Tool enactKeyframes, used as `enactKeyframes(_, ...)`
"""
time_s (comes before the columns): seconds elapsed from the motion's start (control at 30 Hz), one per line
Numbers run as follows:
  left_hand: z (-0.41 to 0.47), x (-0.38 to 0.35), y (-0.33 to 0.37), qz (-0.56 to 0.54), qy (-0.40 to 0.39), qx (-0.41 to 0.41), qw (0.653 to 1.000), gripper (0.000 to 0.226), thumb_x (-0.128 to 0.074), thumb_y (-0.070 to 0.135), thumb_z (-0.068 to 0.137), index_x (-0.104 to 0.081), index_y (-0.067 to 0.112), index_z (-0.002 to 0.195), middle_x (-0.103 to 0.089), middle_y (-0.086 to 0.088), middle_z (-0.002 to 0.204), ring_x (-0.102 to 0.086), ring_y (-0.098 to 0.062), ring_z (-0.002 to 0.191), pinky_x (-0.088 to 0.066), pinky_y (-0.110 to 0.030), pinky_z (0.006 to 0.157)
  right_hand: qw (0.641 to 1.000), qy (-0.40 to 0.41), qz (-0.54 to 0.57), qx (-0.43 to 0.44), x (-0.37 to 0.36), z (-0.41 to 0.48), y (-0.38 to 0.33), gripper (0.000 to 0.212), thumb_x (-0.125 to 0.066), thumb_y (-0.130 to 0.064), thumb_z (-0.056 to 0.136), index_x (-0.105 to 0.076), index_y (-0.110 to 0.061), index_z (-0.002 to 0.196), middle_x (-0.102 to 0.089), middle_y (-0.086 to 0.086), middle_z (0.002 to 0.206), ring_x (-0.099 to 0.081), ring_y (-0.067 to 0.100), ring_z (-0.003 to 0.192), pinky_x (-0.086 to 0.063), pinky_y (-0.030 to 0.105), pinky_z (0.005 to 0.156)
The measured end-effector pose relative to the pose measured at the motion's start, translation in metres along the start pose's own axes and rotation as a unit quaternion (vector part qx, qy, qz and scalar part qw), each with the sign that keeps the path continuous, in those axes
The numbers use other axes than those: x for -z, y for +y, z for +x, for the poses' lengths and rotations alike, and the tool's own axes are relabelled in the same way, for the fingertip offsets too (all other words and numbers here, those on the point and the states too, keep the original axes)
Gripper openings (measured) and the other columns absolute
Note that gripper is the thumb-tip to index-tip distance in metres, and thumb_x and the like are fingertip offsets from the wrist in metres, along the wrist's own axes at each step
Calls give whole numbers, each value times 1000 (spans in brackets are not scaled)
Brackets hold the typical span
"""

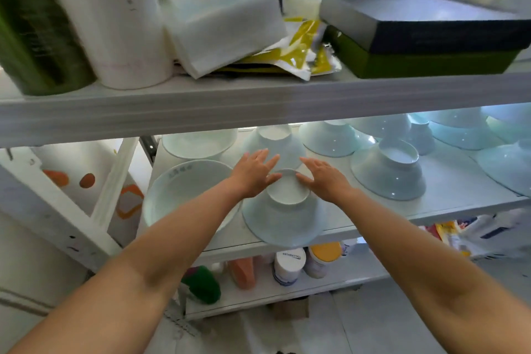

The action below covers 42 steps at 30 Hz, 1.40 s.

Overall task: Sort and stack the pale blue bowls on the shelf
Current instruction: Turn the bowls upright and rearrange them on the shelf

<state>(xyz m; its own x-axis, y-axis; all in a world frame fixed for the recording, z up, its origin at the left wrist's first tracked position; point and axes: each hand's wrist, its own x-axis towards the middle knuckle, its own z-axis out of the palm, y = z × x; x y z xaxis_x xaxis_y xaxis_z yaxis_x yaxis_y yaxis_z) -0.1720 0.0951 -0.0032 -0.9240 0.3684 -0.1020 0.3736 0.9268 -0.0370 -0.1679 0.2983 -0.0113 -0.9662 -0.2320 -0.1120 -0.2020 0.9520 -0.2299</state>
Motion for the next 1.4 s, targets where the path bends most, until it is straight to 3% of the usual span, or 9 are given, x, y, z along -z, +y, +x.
enactKeyframes(0.07, -5, -5, 9, -15, 40, -7, 999, 52, -36, 39, 100, -33, 16, 147, -36, -15, 150, -38, -31, 136, -28, -42, 113, 998, 35, -3, 59, 2, -10, 6, 59, -33, -48, 98, -20, -24, 150, -29, 0, 155, -33, 21, 140, -35, 42, 110)
enactKeyframes(0.13, -13, -7, 18, -32, 168, -54, 984, 31, -44, 22, 94, -63, 9, 116, -65, -14, 113, -63, -34, 101, -48, -40, 90, 986, 52, -35, 155, 2, -25, 12, 54, -29, -45, 99, -23, -24, 149, -28, -1, 155, -35, 21, 139, -35, 39, 109)
enactKeyframes(0.23, -33, -17, 31, 16, 293, -130, 947, 23, -47, 22, 88, -63, 13, 74, -63, -5, 73, -63, -25, 65, -51, -31, 61, 957, 31, -82, 276, -2, -42, 27, 59, -17, -49, 94, -38, -24, 143, -31, -2, 154, -39, 21, 137, -36, 38, 108)
enactKeyframes(0.4, -59, -28, 57, 50, 304, -121, 944, 43, -38, 42, 95, -62, 17, 70, -63, -1, 72, -63, -20, 63, -49, -26, 56, 953, 32, -65, 294, -10, -44, 45, 45, -35, -41, 99, -41, -23, 140, -25, -8, 156, -39, 22, 135, -38, 36, 105)
enactKeyframes(0.53, -64, -37, 80, 6, 284, -71, 956, 12, -47, 32, 88, -50, 21, 85, -62, -3, 85, -61, -25, 73, -48, -32, 63, 952, 26, -76, 296, -10, -48, 60, 43, -35, -42, 99, -37, -24, 138, -21, -13, 155, -42, 22, 131, -42, 36, 100)
enactKeyframes(0.83, -41, -19, 133, -152, 129, 65, 978, 25, -59, 29, 87, -52, 10, 101, -50, -4, 116, -43, -20, 113, -50, -42, 80, 966, 22, -38, 256, -5, -60, 104, 38, -32, -41, 100, -33, -27, 136, -14, -16, 156, -39, 21, 130, -50, 36, 86)
enactKeyframes(1.1, -12, -6, 155, -264, 105, 16, 959, 30, -72, 11, 77, -42, 14, 75, -50, -11, 88, -40, -21, 88, -35, -25, 76, 980, -2, 124, 155, -1, -58, 131, 58, -40, -43, 97, -12, -39, 147, -4, -10, 159, -35, 24, 137, -46, 47, 97)
enactKeyframes(1.3, -3, 16, 149, -384, 141, 36, 912, 41, -71, 2, 76, -38, 20, 61, -44, -6, 76, -40, -19, 72, -28, -23, 60, 918, -38, 394, 32, 12, -54, 134, 40, -29, -31, 103, -43, -16, 137, -45, 9, 143, -42, 23, 131, -32, 32, 104)
enactKeyframes(1.4, -1, 36, 140, -464, 114, 71, 876, 36, -70, 10, 83, -42, 21, 63, -45, -3, 72, -39, -16, 70, -33, -23, 61, 839, -50, 540, -40, 28, -52, 131, 47, -22, -42, 102, -55, -18, 126, -55, 5, 127, -48, 19, 115, -39, 33, 97)
